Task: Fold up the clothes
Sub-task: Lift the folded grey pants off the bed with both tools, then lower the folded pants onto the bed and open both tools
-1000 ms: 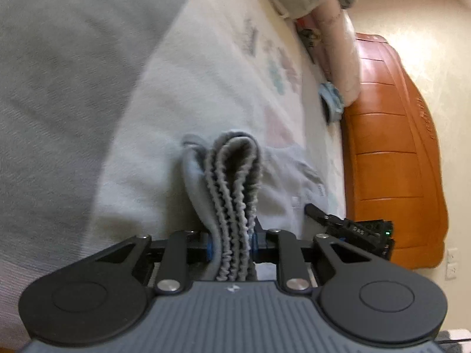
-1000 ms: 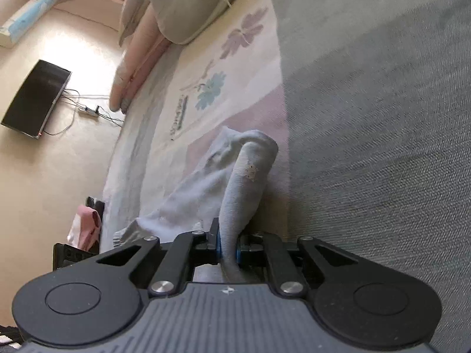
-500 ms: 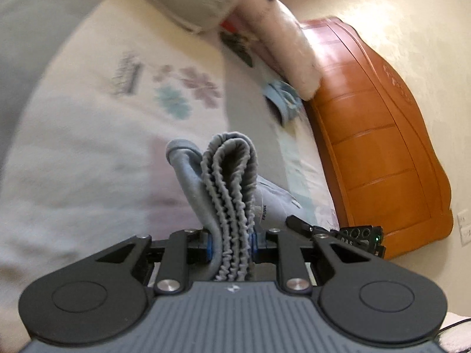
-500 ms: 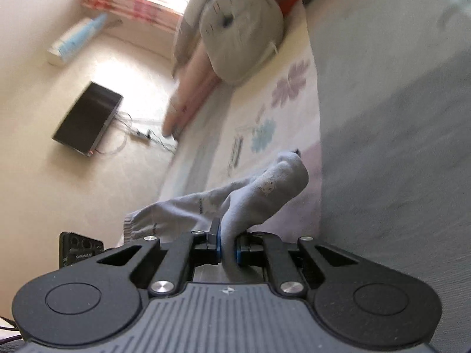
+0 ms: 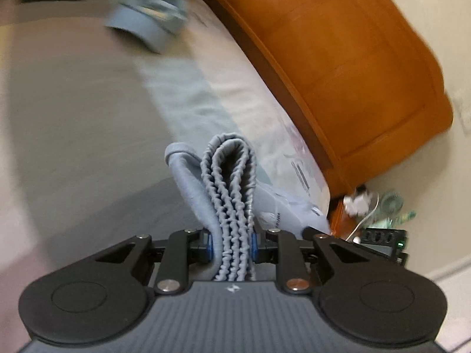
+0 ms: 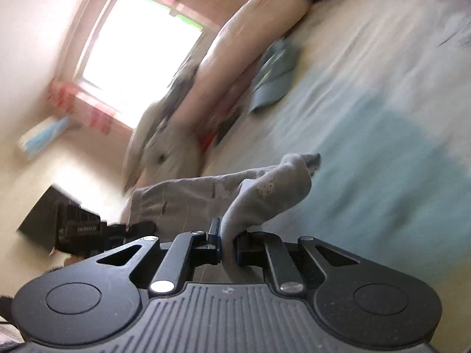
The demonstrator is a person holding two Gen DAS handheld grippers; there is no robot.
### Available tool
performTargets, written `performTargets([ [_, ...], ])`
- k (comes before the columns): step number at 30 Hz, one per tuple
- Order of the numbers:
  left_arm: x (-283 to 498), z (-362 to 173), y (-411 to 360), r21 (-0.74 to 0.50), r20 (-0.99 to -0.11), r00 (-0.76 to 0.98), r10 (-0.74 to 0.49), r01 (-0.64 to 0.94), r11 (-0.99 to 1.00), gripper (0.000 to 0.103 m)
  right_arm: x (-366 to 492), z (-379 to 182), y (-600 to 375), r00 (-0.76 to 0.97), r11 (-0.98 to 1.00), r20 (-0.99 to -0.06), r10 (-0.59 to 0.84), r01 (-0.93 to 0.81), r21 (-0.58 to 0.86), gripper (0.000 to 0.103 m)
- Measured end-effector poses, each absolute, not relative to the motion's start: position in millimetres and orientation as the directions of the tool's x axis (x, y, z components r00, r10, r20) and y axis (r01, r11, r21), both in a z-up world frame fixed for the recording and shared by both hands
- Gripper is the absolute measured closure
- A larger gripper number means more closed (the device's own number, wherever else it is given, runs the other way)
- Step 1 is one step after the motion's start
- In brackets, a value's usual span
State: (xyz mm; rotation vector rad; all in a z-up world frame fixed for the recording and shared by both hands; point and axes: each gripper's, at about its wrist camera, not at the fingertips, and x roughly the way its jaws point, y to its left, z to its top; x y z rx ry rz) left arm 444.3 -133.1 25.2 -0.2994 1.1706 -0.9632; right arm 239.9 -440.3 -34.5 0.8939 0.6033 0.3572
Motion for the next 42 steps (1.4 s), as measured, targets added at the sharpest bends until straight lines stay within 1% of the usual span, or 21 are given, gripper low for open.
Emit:
performTargets([
  [3, 464.0, 27.1, -199.4, -0.608, -0.673, -0.001, -0.740, 0.571, 0.552, 0.083, 226.1, -34.6, -469.2, 0.832, 0.604, -0.339, 0.438, 0.007, 0.797, 0.092],
  [7, 480.3, 35.1, -270.7, -0.530, -0.721, -0.035, -0.692, 0.671, 0.519, 0.083, 213.1, -36.3, -501.0, 0.886, 0.607, -0.324, 0.332, 0.062, 0.792, 0.092],
  [16, 522.2, 57.1, -375.2, -0.369, -0.788, 0.029, -0.615, 0.777, 0.510, 0.083, 207.0, -50.2, -543.7, 0.938, 0.576, -0.298, 0.177, 0.146, 0.804, 0.092],
  [23, 549.9, 57.8, -430.6, -0.265, -0.836, 0.075, -0.543, 0.812, 0.521, 0.083, 222.5, -50.6, -547.5, 0.946, 0.571, -0.296, 0.131, 0.172, 0.803, 0.092],
  [30, 564.1, 37.7, -459.5, -0.218, -0.860, 0.106, -0.499, 0.807, 0.548, 0.082, 230.6, -64.0, -551.6, 0.946, 0.541, -0.306, 0.106, 0.203, 0.816, 0.092],
  [32, 568.1, 30.4, -460.7, -0.194, -0.863, 0.141, -0.484, 0.793, 0.577, 0.072, 229.7, -67.9, -553.3, 0.945, 0.535, -0.312, 0.096, 0.216, 0.817, 0.092],
  [34, 571.9, 30.2, -457.9, -0.153, -0.862, 0.207, -0.463, 0.764, 0.627, 0.067, 227.9, -71.8, -555.4, 0.943, 0.527, -0.321, 0.088, 0.229, 0.819, 0.092],
  [36, 572.6, 34.8, -453.1, -0.086, -0.846, 0.304, -0.438, 0.732, 0.676, 0.067, 227.0, -75.4, -558.0, 0.941, 0.521, -0.329, 0.085, 0.239, 0.819, 0.092],
  [37, 569.6, 37.5, -449.7, -0.101, -0.836, 0.302, -0.458, 0.736, 0.669, 0.064, 226.7, -76.6, -559.1, 0.940, 0.519, -0.330, 0.084, 0.241, 0.820, 0.092],
  [38, 566.0, 40.2, -446.1, -0.126, -0.825, 0.289, -0.486, 0.744, 0.656, 0.059, 226.5, -77.8, -560.1, 0.940, 0.517, -0.330, 0.084, 0.242, 0.821, 0.092],
  [40, 552.9, 37.2, -440.9, -0.239, -0.813, 0.177, -0.555, 0.768, 0.595, 0.052, 225.9, -80.2, -562.2, 0.940, 0.513, -0.332, 0.083, 0.245, 0.822, 0.092],
  [42, 535.0, 20.8, -438.0, -0.320, -0.807, 0.068, -0.586, 0.784, 0.532, 0.050, 225.5, -83.1, -564.1, 0.940, 0.504, -0.331, 0.088, 0.245, 0.828, 0.090],
])
